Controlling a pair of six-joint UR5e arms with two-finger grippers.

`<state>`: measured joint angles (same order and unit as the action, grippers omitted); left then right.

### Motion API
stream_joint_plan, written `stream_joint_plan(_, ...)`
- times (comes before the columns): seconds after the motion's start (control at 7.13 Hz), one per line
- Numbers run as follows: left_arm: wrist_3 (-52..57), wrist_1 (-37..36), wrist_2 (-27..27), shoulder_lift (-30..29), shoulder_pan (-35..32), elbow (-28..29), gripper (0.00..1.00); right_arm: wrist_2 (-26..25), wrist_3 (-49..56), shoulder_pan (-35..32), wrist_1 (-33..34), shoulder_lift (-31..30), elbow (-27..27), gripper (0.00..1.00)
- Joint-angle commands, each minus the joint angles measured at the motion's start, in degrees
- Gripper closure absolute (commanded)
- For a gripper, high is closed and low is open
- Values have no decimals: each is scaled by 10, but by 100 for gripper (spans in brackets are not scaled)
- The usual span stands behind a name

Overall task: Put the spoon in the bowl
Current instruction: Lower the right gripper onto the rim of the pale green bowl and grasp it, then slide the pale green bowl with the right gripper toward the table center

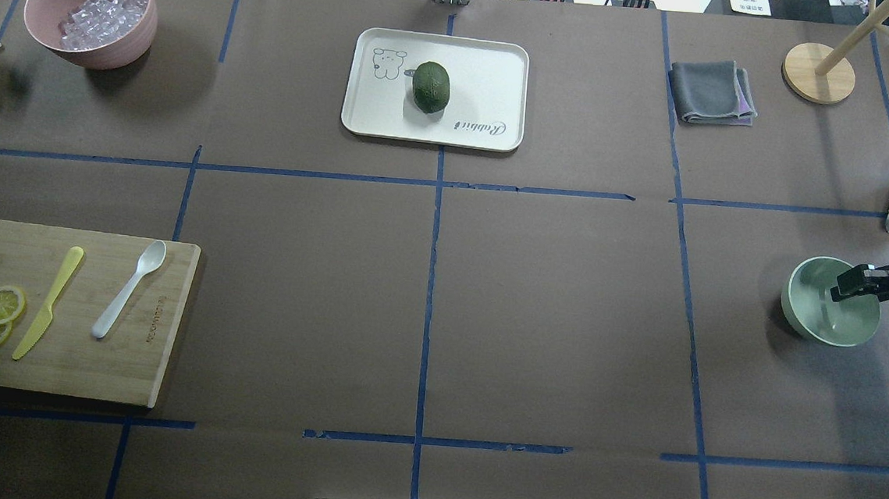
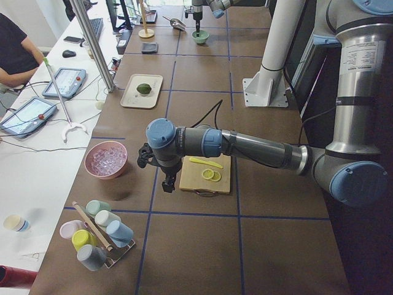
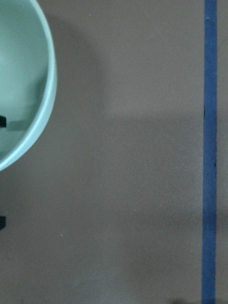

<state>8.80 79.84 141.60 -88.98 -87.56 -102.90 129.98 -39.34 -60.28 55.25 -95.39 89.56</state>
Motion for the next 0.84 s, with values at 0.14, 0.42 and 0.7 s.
stream_joint_plan(0.14,0,0,4,0,0,-3,0,39,-14,1,3,1,54,100)
stream_joint_plan(0.42,4,1,4,0,0,-2,0,35,-226,55,2,36,149,100)
stream_joint_plan(0.7,1,1,4,4,0,4,0,-5,-429,163,6,160,148,100)
